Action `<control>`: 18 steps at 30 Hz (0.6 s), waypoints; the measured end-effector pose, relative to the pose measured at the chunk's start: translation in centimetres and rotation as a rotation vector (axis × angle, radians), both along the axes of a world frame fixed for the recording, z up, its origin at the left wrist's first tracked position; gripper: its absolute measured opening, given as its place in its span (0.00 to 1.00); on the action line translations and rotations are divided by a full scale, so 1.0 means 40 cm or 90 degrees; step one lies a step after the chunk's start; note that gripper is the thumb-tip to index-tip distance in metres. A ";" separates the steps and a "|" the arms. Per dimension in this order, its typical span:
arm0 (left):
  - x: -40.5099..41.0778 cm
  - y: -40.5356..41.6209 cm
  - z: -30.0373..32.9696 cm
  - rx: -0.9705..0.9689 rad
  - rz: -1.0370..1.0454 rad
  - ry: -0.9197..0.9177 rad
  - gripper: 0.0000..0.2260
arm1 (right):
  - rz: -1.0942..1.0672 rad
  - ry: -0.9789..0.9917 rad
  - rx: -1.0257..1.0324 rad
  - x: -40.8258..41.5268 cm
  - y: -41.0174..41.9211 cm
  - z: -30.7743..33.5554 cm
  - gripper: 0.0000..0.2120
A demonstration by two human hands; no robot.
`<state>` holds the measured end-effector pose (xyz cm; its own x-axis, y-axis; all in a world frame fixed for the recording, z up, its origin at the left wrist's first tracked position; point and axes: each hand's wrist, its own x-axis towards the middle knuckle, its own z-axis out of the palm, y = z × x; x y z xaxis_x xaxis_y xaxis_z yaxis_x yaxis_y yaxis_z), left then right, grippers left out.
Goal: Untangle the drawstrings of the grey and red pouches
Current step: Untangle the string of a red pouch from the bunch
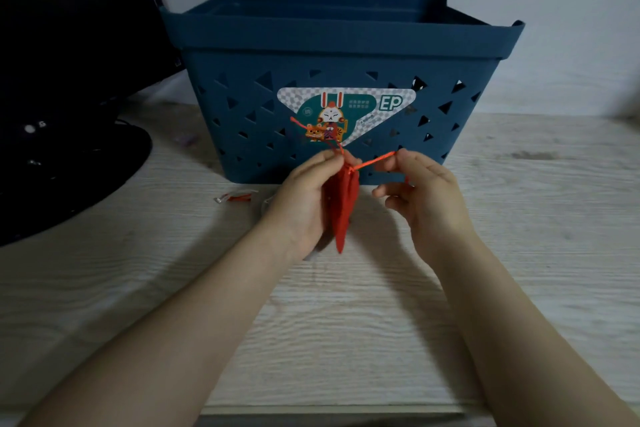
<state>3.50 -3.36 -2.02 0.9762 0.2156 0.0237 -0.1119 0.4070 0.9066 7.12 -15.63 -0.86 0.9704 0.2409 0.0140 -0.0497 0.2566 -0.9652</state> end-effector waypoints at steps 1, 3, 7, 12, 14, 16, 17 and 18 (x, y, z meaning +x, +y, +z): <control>0.002 0.002 0.002 -0.056 -0.025 0.004 0.09 | 0.003 0.007 0.001 0.002 -0.001 -0.001 0.13; 0.005 0.007 0.002 -0.145 -0.061 0.005 0.05 | 0.005 0.003 -0.018 0.004 0.000 -0.006 0.14; 0.010 0.013 -0.002 -0.104 -0.080 0.019 0.12 | -0.049 -0.012 -0.058 0.018 -0.005 -0.010 0.15; 0.025 0.032 -0.026 0.228 0.042 0.040 0.13 | 0.019 -0.213 -0.068 0.011 -0.009 -0.023 0.11; 0.027 0.038 -0.032 0.448 0.073 0.014 0.09 | 0.060 -0.263 -0.101 0.006 0.001 -0.030 0.11; 0.026 0.035 -0.035 0.657 0.062 -0.004 0.14 | 0.068 -0.267 -0.104 0.007 0.006 -0.032 0.11; 0.023 0.033 -0.035 0.734 0.045 -0.011 0.16 | 0.068 -0.263 -0.100 0.008 0.007 -0.033 0.11; 0.018 0.028 -0.032 0.768 0.029 -0.020 0.17 | 0.071 -0.258 -0.097 0.009 0.007 -0.033 0.11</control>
